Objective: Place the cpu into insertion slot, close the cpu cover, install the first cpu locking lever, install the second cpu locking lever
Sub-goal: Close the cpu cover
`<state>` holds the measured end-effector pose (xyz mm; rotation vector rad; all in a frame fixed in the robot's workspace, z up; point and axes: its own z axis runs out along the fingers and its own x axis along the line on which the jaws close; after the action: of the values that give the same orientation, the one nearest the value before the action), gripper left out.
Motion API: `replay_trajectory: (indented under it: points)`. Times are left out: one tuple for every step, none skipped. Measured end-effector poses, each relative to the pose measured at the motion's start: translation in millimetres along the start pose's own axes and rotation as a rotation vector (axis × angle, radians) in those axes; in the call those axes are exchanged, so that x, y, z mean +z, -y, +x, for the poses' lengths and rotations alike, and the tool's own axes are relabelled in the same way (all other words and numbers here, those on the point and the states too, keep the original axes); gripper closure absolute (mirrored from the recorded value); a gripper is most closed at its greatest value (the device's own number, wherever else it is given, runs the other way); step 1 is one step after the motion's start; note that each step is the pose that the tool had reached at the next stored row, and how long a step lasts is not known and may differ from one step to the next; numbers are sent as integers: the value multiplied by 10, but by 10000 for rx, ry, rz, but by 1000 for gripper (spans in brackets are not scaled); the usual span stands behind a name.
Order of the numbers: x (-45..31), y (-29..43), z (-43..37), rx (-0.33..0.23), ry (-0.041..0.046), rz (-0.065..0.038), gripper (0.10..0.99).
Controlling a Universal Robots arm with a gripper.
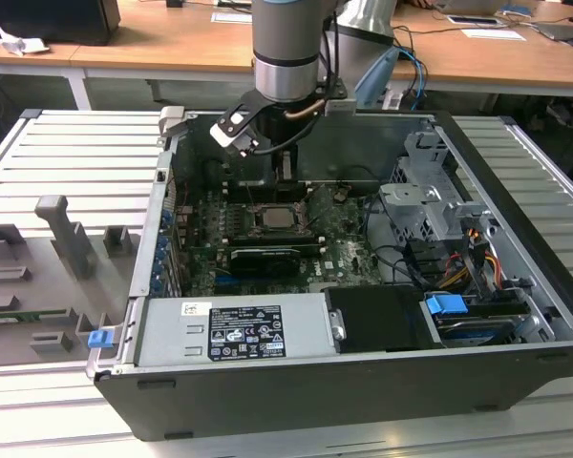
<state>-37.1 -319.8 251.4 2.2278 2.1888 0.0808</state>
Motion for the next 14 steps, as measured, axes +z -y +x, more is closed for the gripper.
replay_trajectory:
  points:
    - [-11, -1, 0, 0, 0, 0, 980]
    - [-19, -1, 1, 0, 0, 0, 980]
    - [-24, -1, 1, 0, 1, 1, 980]
    - [-29, -1, 1, 0, 0, -1, 980]
    - [-33, -1, 1, 1, -1, 0, 980]
    - [-36, -2, 1, 0, 0, -1, 980]
    - [-38, -2, 1, 0, 0, 0, 980]
    - [-40, -2, 1, 0, 0, 0, 980]
    - [-44, -2, 1, 0, 1, 1, 980]
    - [-46, -2, 1, 0, 1, 0, 980]
    - [-47, -2, 2, 0, -1, -1, 980]
    - [-50, -2, 2, 0, 0, 0, 980]
    - [-53, -2, 1, 0, 0, 0, 980]
    - [-53, -2, 2, 0, 0, 0, 980]
